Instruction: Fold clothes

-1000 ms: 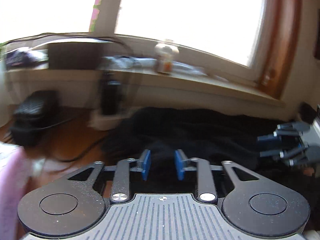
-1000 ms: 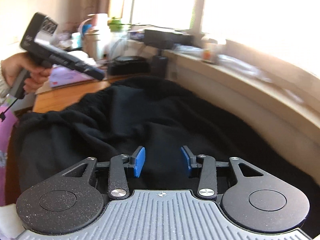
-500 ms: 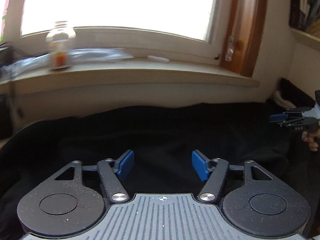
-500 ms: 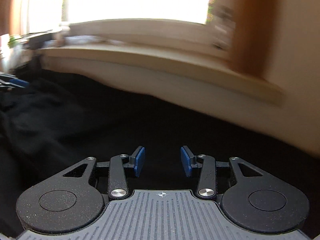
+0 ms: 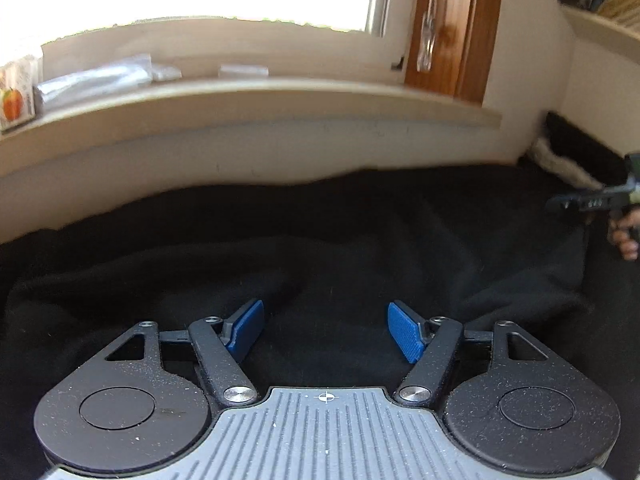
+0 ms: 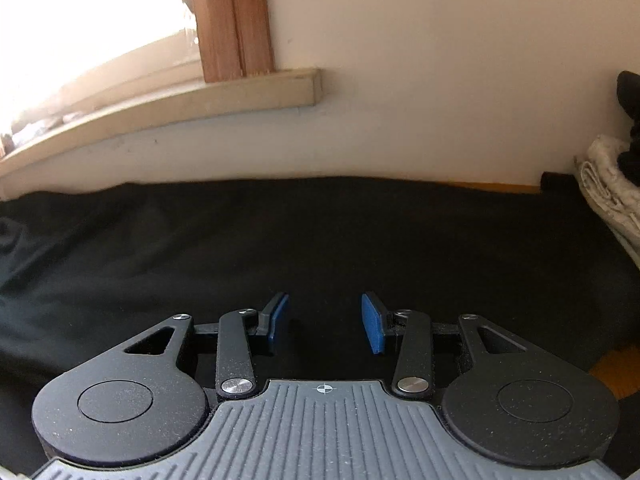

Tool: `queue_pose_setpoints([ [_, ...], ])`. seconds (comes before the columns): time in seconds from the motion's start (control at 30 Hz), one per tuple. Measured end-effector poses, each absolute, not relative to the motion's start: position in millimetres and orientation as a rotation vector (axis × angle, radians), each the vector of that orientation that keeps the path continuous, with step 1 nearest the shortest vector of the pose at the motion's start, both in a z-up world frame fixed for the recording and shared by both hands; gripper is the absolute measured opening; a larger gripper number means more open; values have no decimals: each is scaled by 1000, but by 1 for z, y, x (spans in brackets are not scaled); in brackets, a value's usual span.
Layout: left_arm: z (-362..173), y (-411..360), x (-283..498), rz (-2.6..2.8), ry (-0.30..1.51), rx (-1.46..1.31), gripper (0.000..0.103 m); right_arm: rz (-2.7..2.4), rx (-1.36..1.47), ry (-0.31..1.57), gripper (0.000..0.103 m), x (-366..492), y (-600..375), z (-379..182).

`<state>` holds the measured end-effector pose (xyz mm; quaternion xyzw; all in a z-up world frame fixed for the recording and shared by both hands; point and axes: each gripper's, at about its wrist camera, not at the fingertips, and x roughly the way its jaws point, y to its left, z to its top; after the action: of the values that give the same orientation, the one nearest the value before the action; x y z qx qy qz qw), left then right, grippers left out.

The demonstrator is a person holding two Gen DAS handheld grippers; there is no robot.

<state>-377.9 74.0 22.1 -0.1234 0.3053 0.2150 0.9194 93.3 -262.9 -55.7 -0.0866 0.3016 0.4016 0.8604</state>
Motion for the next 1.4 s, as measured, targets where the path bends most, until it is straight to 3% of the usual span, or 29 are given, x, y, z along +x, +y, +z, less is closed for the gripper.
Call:
queue_pose_setpoints([
  [0.83, 12, 66, -309, 379, 682, -134, 83, 731, -199, 608, 41, 117, -299, -71],
  [1.4, 9, 64, -293, 377, 681, -126, 84, 718, -202, 605, 42, 120, -302, -69],
])
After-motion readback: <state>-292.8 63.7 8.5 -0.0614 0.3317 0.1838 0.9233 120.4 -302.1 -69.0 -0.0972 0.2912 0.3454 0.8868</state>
